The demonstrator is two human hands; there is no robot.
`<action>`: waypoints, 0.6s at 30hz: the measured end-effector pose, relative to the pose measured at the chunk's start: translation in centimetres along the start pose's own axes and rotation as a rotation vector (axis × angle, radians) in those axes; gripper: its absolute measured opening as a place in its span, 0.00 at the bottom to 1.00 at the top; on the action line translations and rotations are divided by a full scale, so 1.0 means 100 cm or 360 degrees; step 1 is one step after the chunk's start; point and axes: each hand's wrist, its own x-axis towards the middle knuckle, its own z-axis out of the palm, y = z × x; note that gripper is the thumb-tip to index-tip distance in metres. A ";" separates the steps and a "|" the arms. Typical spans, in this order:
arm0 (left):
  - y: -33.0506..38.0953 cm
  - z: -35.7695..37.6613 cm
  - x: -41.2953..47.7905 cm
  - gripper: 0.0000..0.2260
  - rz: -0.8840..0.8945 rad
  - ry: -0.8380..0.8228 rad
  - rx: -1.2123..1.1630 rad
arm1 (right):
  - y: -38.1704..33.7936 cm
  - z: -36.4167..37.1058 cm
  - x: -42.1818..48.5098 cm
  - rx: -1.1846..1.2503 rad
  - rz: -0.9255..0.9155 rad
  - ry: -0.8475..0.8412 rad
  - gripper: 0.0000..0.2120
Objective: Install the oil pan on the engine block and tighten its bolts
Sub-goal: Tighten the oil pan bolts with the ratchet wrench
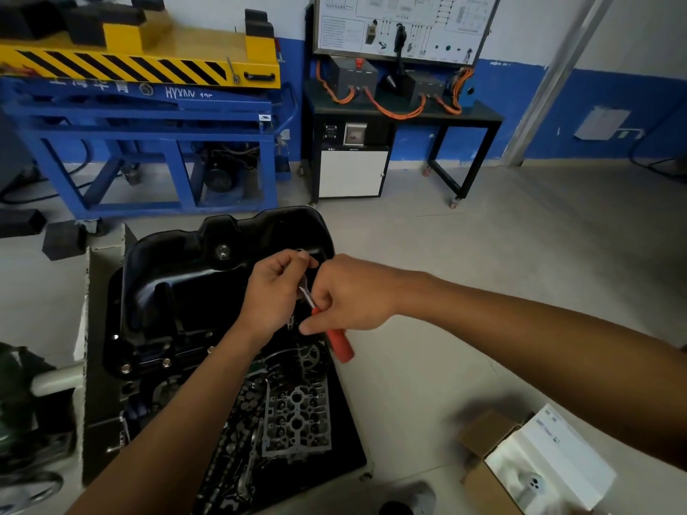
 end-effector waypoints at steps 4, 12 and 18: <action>0.000 -0.003 -0.002 0.15 -0.0018 -0.0067 0.0004 | -0.003 0.006 0.005 0.0192 0.0028 -0.0043 0.22; 0.005 0.003 -0.006 0.15 -0.0115 -0.0215 -0.0090 | 0.013 -0.027 0.011 -0.0069 0.0218 -0.0439 0.19; 0.006 0.009 -0.009 0.15 -0.0134 -0.0357 -0.0042 | 0.026 -0.043 0.017 -0.0853 0.0201 0.0041 0.15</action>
